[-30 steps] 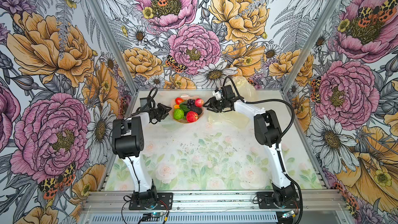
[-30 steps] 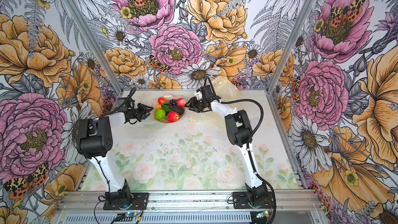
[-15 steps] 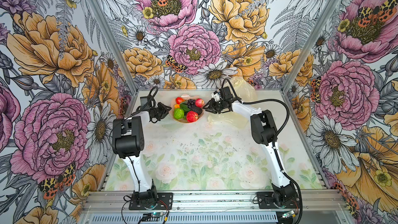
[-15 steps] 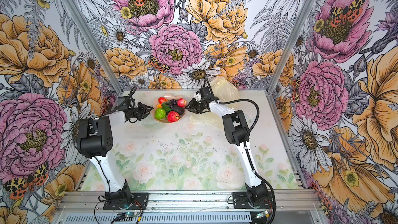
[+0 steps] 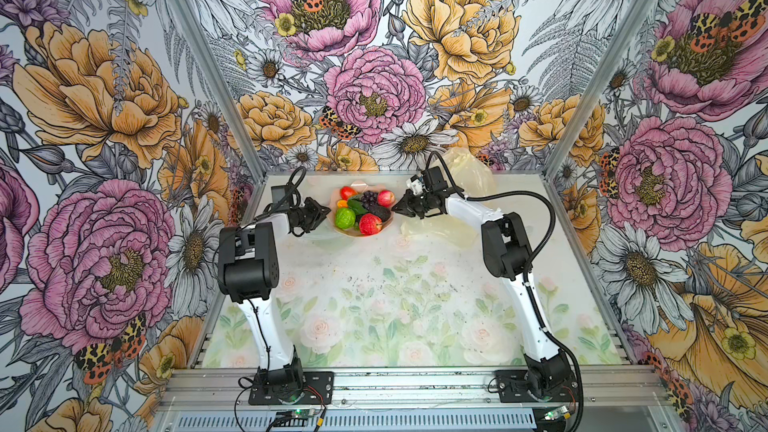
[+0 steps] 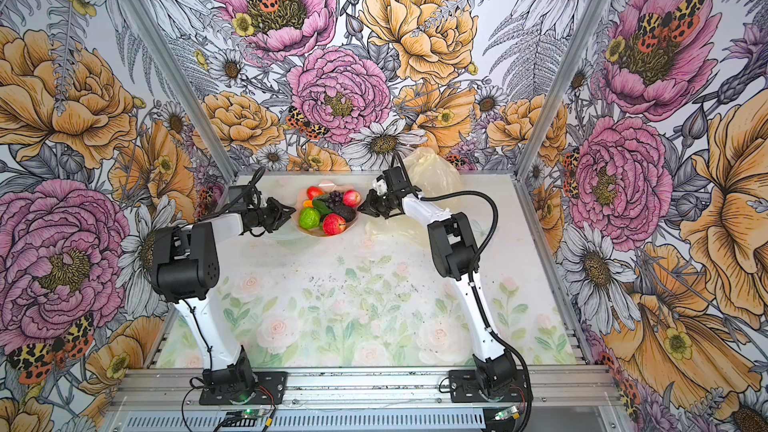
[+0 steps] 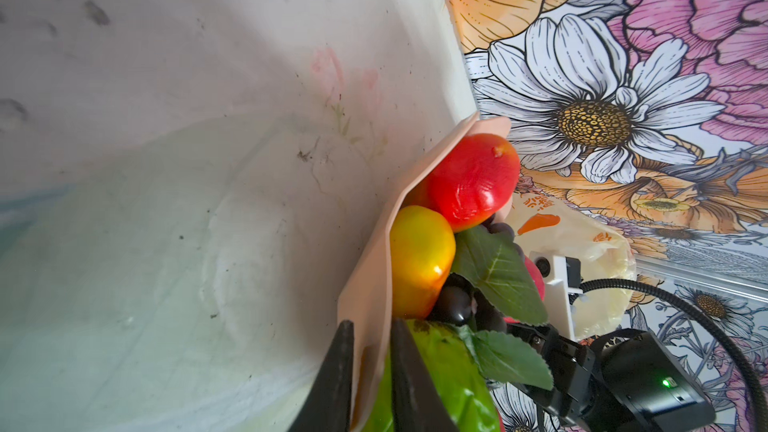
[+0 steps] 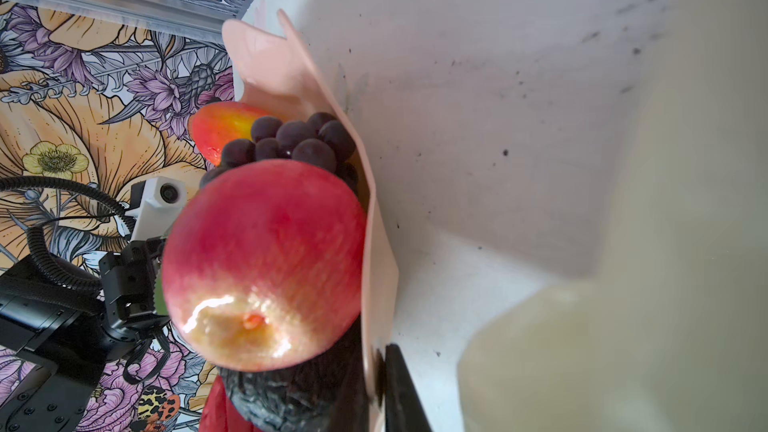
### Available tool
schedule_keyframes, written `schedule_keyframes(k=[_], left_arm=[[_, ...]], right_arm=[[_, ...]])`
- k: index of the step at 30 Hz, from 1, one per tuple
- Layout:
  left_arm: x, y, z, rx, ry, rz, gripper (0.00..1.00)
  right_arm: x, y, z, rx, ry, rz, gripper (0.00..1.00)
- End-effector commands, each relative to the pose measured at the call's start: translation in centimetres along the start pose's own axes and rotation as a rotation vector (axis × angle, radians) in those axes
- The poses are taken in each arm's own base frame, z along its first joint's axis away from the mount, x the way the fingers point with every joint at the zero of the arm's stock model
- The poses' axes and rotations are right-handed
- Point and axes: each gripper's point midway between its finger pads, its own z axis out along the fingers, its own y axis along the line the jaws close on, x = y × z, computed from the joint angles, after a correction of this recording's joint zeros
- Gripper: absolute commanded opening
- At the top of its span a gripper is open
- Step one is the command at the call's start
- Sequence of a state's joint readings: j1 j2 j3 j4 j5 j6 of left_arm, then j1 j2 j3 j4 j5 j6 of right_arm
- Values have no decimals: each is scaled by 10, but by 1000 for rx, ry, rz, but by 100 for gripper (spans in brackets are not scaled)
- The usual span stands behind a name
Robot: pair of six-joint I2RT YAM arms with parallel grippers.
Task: Place the fruits into the plastic bag
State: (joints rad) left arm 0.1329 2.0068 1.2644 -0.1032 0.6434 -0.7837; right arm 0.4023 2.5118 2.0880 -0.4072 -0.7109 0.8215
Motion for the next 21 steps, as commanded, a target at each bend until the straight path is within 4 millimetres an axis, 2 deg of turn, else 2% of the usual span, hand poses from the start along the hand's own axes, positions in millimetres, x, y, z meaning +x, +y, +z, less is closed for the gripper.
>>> schedule_keyframes(k=[1,6,11,15,21], left_arm=[[-5,-7,3,4,-7,37,16],[-7,-6,3,-8,-3,52,13],[-8,-2,6,-20,8,58,10],[-7,1,7,-28,14,61,4],[-4,5,10,-34,25,68,3]], right_arm=[[-2,8,5,-21,3,-13,6],[-3,10,5,-16,-7,-23,3],[-3,14,3,-9,-16,-51,2],[-4,16,1,-1,-22,-74,2],[-1,23,-2,5,-24,-141,4]])
